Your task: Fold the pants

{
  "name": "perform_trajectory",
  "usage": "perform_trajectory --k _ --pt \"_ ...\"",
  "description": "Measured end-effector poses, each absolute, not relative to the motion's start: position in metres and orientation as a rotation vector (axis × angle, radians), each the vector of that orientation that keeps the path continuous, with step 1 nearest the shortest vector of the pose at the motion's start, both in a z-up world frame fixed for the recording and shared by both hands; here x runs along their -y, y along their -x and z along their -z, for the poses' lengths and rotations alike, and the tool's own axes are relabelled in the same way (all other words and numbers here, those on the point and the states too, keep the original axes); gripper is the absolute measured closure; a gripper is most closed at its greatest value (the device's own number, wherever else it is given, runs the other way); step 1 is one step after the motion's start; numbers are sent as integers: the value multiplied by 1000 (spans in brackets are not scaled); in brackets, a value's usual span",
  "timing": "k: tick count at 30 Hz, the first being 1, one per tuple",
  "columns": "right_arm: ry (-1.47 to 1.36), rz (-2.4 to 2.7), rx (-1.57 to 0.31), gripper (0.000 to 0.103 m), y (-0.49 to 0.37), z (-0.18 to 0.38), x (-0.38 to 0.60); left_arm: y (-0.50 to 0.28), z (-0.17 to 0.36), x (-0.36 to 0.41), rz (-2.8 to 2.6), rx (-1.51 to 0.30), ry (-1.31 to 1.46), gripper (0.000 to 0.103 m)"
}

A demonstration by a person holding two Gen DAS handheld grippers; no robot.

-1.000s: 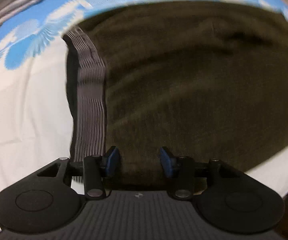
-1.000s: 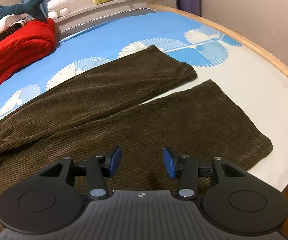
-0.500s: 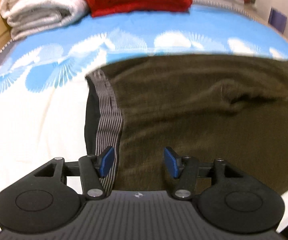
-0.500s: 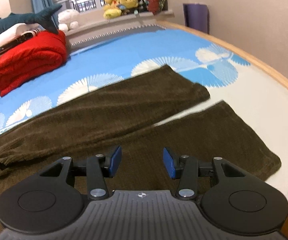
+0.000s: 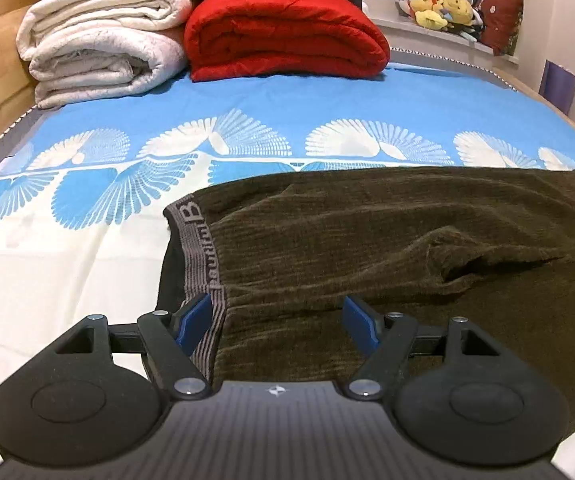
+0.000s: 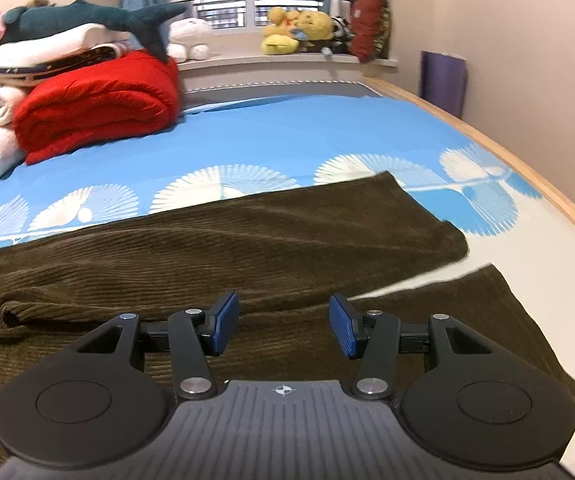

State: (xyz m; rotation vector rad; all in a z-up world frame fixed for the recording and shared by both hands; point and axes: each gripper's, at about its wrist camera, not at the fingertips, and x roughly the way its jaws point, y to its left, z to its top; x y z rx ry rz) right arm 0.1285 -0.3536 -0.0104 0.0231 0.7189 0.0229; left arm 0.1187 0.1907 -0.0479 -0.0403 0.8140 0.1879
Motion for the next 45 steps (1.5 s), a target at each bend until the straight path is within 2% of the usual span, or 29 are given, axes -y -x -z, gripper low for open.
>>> perform_trajectory --k 1,4,6,9,12,15,18,19,20,26,31,34,35,36,38,42,45 --pt "-20 -32 -720 51 -130 10 351 -122 48 -190 -185 -812 42 29" --pt "-15 -54 -726 51 -134 10 344 -128 46 -191 -184 -810 50 48" --pt "-25 -58 -732 51 -137 10 342 -133 46 -191 -180 -826 68 74" --pt "-48 -66 -742 52 -142 9 340 -138 45 -189 -188 -822 72 84" --pt "-58 -90 -737 53 -145 9 338 -140 40 -190 -191 -785 82 84" --pt "-72 -110 -724 62 -146 6 336 -144 38 -198 -192 -787 136 84" --pt "-105 -119 -696 84 -146 1 335 -160 36 -209 -218 -807 175 84" --pt "-122 -124 -689 96 -146 0 335 -166 35 -212 -222 -805 184 84" --pt "-135 -127 -684 100 -147 -1 335 -175 33 -216 -225 -801 188 84" --pt "-159 -145 -682 102 -152 -2 333 -230 35 -232 -182 -730 177 84" --pt "-142 -176 -700 101 -156 1 331 -263 77 -233 -150 -713 128 84" --pt "-121 -192 -739 100 -161 6 331 -282 96 -234 -160 -740 77 80" --pt "-101 -199 -767 100 -163 10 329 -288 98 -236 -170 -728 63 70" --pt "-80 -204 -803 100 -166 16 327 -295 98 -238 -182 -710 59 56" --pt "-19 -202 -944 100 -174 35 322 -306 101 -246 -196 -693 66 40" --pt "22 -201 -1196 100 -182 73 321 -330 117 -261 -185 -746 75 29" --pt "33 -201 -1228 100 -182 79 321 -342 126 -271 -155 -786 90 25"
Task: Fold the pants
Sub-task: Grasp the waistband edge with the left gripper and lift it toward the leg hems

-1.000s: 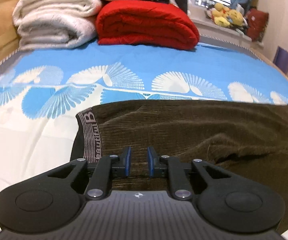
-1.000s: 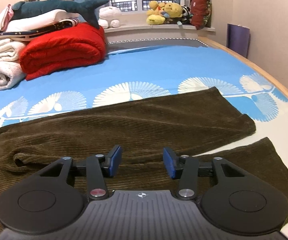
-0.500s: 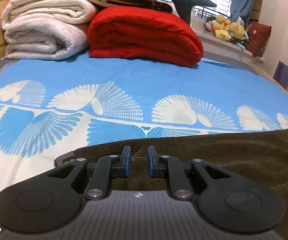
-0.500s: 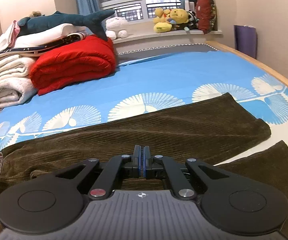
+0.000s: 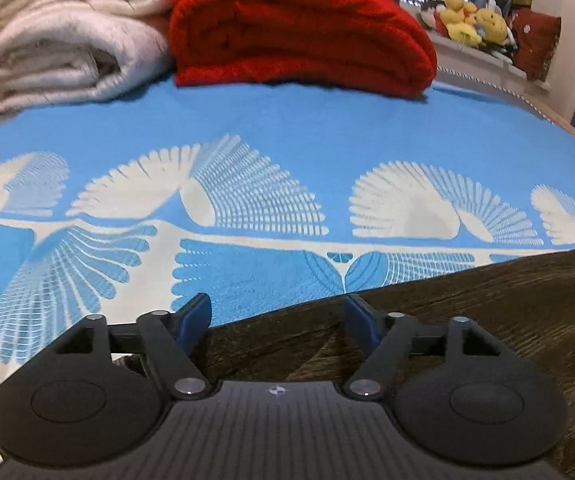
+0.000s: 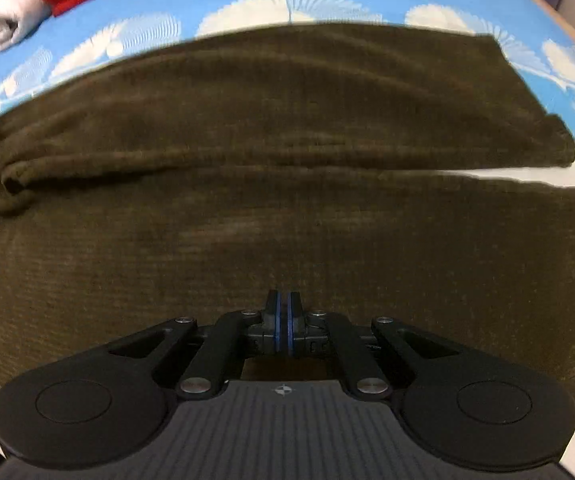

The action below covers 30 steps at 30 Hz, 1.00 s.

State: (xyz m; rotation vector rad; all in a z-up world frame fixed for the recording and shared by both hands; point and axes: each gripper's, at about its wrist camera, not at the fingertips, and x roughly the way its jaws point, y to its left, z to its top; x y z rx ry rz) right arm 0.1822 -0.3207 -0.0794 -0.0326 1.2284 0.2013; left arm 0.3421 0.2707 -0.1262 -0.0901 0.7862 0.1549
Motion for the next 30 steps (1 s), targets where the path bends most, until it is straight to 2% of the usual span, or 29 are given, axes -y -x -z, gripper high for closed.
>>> perform_trajectory --k 8,9,10,11,12,13,14,22,27,30 --pt "34 -218 -1214 100 -183 74 316 -350 144 -265 -138 -838 -12 26" --pt "32 -219 -1213 100 -183 74 315 -350 145 -265 -135 -838 -21 30" --pt "30 -219 -1213 100 -181 73 315 -350 145 -265 -135 -837 -20 38" --pt "32 -219 -1214 100 -180 73 314 -351 146 -267 -127 -848 -9 67" --pt "37 -218 -1214 100 -179 73 314 -351 147 -268 -108 -861 4 84" --pt "43 -218 -1216 100 -178 73 314 -349 145 -266 -114 -850 -8 90" --pt "48 -215 -1217 100 -178 73 314 -347 142 -261 -115 -843 -31 100" --pt "-28 -147 -1182 100 -181 59 328 -294 80 -221 -98 -806 -138 101" --pt "-97 -125 -1143 100 -173 53 334 -207 36 -181 -3 -804 -153 101" --pt "-139 -95 -1163 100 -164 57 338 -150 27 -166 29 -828 -109 101"
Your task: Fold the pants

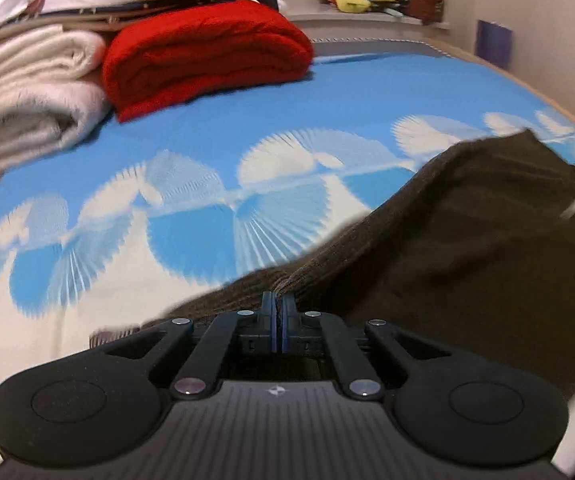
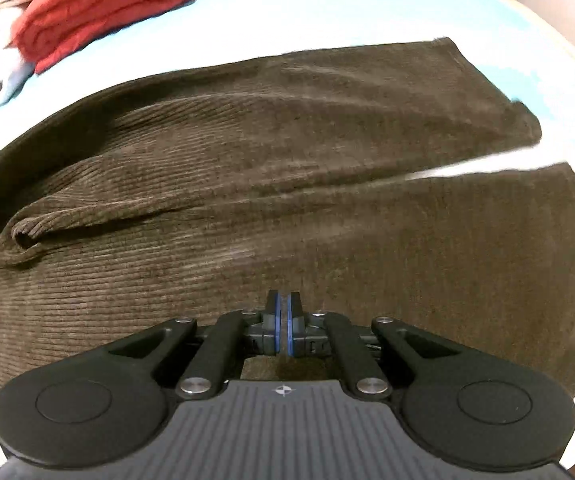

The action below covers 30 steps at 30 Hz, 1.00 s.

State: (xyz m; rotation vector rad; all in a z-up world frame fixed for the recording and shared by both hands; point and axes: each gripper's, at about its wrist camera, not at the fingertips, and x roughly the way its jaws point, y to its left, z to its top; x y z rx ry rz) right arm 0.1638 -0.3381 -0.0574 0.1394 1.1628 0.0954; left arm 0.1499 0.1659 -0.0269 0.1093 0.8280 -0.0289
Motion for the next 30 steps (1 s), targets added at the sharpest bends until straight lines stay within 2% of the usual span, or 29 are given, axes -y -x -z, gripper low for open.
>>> perform_trajectory --k 3,6,7,9,10,13,17,25,30 --pt "-195 -84 -1090 100 -155 46 343 -111 37 -167 47 -877 -5 101" --pt "-237 -87 -1037 100 -147 39 350 -90 58 -195 13 -942 277 97" --pt "-257 -84 -1022 100 -145 38 353 -88 61 -205 -22 -953 348 93" --pt "-310 -80 -998 100 -142 34 361 -81 62 -221 -69 -936 456 66" --pt "-340 -79 -990 100 -143 34 364 -80 65 -228 -75 -941 504 61" --pt "-447 -79 -948 100 -145 31 373 -86 83 -241 -80 -1008 625 57" --pt "-517 -99 -907 97 -151 29 369 -97 102 -254 -139 -1059 698 45" --pt "-580 -223 -876 96 -187 35 330 -115 113 -263 -242 -1056 785 40" --pt "-641 -237 -922 88 -224 56 304 -124 117 -268 -302 -1056 792 41"
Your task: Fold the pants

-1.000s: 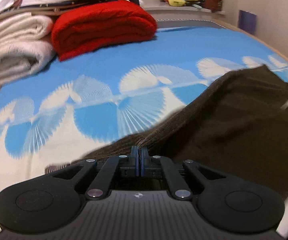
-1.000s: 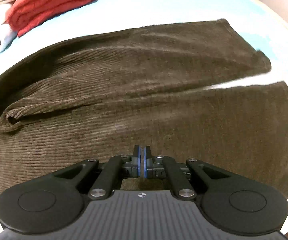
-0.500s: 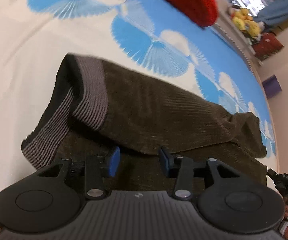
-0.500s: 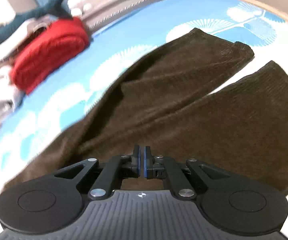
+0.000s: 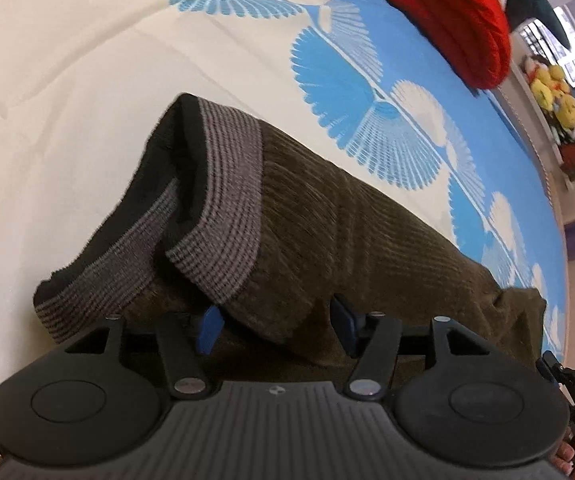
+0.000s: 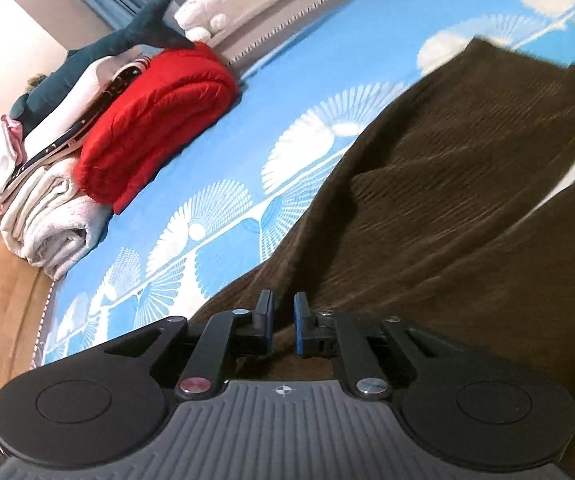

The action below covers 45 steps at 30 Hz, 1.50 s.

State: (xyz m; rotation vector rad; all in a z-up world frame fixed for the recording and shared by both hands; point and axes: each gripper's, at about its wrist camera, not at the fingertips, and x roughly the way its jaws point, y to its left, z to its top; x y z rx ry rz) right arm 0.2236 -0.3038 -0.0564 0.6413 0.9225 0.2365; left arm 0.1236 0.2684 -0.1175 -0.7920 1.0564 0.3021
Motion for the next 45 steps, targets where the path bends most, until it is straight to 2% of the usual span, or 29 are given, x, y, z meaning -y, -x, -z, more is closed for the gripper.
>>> perform_trajectory --k 1,2,3,6,8,16,18,19,24,28,30,33,35,38,41,45 --pt "-648 -229 -933 88 -231 62 299 -125 117 -269 -312 -1054 789 42" --pt "-652 -218 -943 88 -236 67 294 -125 117 -270 -322 -1053 778 48" --pt "-657 -208 -955 88 -240 72 288 -125 116 -270 -331 -1054 758 60" --pt "-683 -196 -997 84 -255 88 277 -127 113 -269 -348 -1049 702 78" --pt "-691 -197 -1016 77 -262 96 270 -128 110 -268 -347 -1032 675 82" --pt "-702 -181 -1046 73 -276 112 255 -120 89 -265 -329 -939 603 89" --pt "-688 -176 -1024 93 -275 108 255 -117 84 -265 -324 -919 599 91" --pt "-684 -181 -1013 95 -274 104 257 -116 82 -265 -322 -912 592 91" --pt "-610 -273 -960 96 -247 62 270 -105 68 -266 -314 -852 558 93" --pt "-419 -428 -975 97 -197 23 278 -88 57 -269 -321 -824 511 93" --pt "-296 -533 -1056 97 -165 20 277 -81 62 -271 -338 -880 460 93" --pt "-124 -640 -1263 96 -133 44 271 -78 82 -276 -375 -1023 421 92" --pt "35 -625 -1271 96 -121 50 268 -80 90 -283 -378 -1060 457 92" --pt "-91 -544 -1223 95 -136 43 293 -82 93 -286 -378 -1064 487 89" --pt "-284 -396 -1082 95 -158 29 327 -87 96 -283 -390 -1078 488 79" --pt "-381 -221 -983 92 -181 36 347 -89 99 -281 -395 -1092 480 74"
